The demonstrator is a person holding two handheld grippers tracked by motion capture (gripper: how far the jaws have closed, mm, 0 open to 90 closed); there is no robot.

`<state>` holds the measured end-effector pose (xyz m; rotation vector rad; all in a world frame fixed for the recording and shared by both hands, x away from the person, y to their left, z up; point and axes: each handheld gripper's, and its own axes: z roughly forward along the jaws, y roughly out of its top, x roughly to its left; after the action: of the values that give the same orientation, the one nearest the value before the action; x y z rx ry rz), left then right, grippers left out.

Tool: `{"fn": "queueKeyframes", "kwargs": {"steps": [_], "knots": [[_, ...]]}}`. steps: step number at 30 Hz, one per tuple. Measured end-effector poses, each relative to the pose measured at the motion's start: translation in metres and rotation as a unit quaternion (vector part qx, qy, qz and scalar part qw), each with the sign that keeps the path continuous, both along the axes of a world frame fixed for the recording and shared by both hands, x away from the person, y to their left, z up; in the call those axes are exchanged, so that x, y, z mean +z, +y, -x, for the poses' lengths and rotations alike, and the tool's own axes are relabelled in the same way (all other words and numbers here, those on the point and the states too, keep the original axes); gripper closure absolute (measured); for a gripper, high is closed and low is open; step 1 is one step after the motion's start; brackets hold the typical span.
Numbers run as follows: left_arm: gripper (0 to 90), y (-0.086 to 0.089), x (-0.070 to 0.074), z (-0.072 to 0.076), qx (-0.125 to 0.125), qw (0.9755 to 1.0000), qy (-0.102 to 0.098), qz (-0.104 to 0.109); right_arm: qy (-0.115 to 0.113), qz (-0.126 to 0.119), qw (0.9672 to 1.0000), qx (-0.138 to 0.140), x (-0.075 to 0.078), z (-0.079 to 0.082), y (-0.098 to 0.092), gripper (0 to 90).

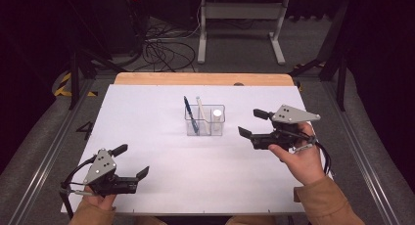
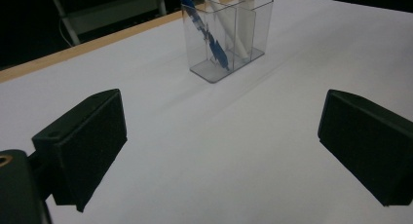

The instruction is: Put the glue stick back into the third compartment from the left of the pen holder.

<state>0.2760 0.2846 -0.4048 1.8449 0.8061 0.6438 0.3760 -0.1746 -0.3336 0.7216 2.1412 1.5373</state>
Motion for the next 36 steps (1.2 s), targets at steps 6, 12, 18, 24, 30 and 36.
{"fn": "queueKeyframes", "kwargs": {"steps": [6,12,18,24,30,36], "knots": [[4.6,0.001,0.001,0.001,0.004,1.0,-0.005,0.0,-0.002,-0.019,0.9998,0.008,-0.017,0.009,-0.014,19.8],[4.5,0.001,0.001,0.002,0.007,0.9999,-0.009,0.003,-0.01,-0.025,0.9996,0.013,-0.035,0.017,-0.025,19.5],[4.2,0.002,0.002,0.004,0.008,0.9998,-0.019,-0.005,-0.008,-0.048,0.9987,0.014,-0.056,0.023,-0.037,19.3],[4.2,0.004,0.003,0.005,0.007,0.9998,-0.019,-0.002,-0.012,-0.053,0.9984,0.013,-0.071,0.029,-0.046,19.1],[4.2,0.004,0.002,0.005,0.006,0.9998,-0.019,-0.003,0.003,-0.044,0.999,0.008,-0.084,0.032,-0.053,19.1],[4.2,0.005,0.002,0.004,0.005,0.9999,-0.016,0.004,0.004,-0.023,0.9997,-0.005,-0.097,0.037,-0.054,19.1]]}}
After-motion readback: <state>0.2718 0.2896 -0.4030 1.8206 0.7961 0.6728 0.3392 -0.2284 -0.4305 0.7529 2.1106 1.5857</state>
